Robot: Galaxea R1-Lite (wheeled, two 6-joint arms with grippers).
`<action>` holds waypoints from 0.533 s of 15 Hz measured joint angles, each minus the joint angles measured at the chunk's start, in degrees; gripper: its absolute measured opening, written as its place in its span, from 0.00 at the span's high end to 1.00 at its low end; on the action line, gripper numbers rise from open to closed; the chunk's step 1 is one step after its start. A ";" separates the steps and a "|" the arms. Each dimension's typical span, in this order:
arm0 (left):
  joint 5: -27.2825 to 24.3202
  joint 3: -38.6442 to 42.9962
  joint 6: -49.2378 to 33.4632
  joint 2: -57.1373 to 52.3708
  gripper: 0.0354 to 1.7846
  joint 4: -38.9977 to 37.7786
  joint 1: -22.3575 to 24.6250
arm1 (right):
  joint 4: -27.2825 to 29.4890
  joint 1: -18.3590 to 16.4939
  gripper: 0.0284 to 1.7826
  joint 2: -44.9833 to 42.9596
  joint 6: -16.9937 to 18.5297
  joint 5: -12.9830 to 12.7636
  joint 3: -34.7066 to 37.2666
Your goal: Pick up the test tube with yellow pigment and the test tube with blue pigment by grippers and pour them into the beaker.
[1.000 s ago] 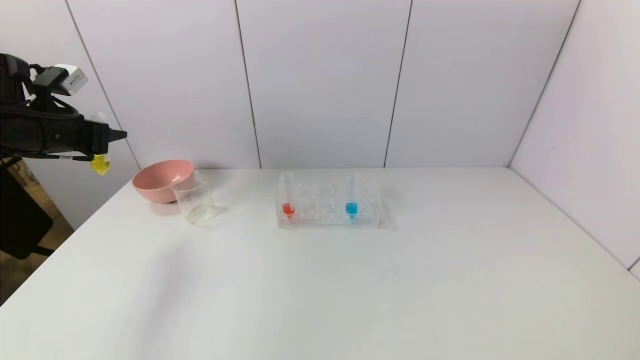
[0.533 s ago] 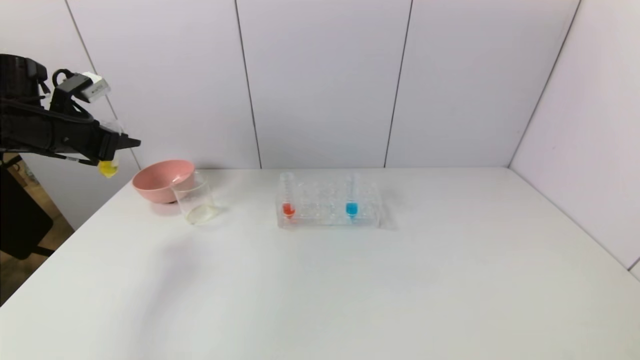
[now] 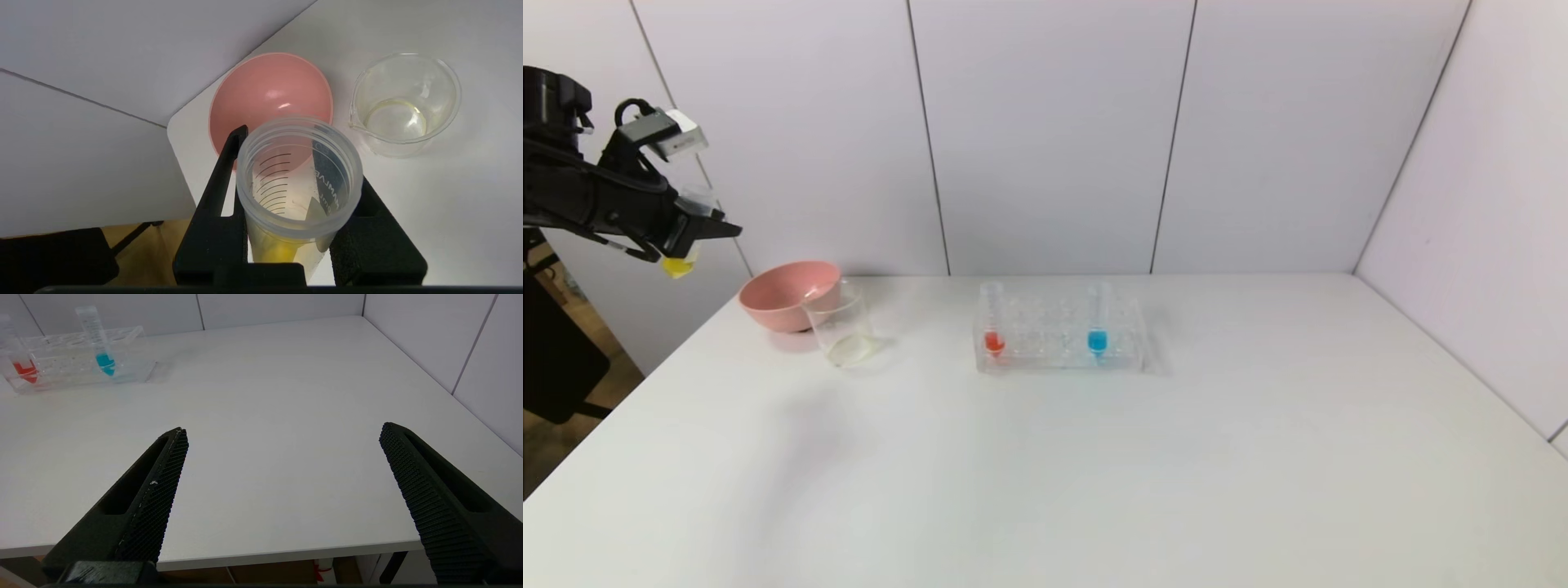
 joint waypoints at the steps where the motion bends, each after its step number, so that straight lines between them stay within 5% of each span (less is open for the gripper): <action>1: 0.00 -2.05 2.15 0.85 0.71 2.12 -0.01 | 0.00 0.00 0.04 0.00 -0.02 0.05 0.00; 8: 0.05 -7.72 14.17 4.57 0.71 6.69 -0.12 | 0.00 0.00 0.04 0.00 -0.02 0.02 0.00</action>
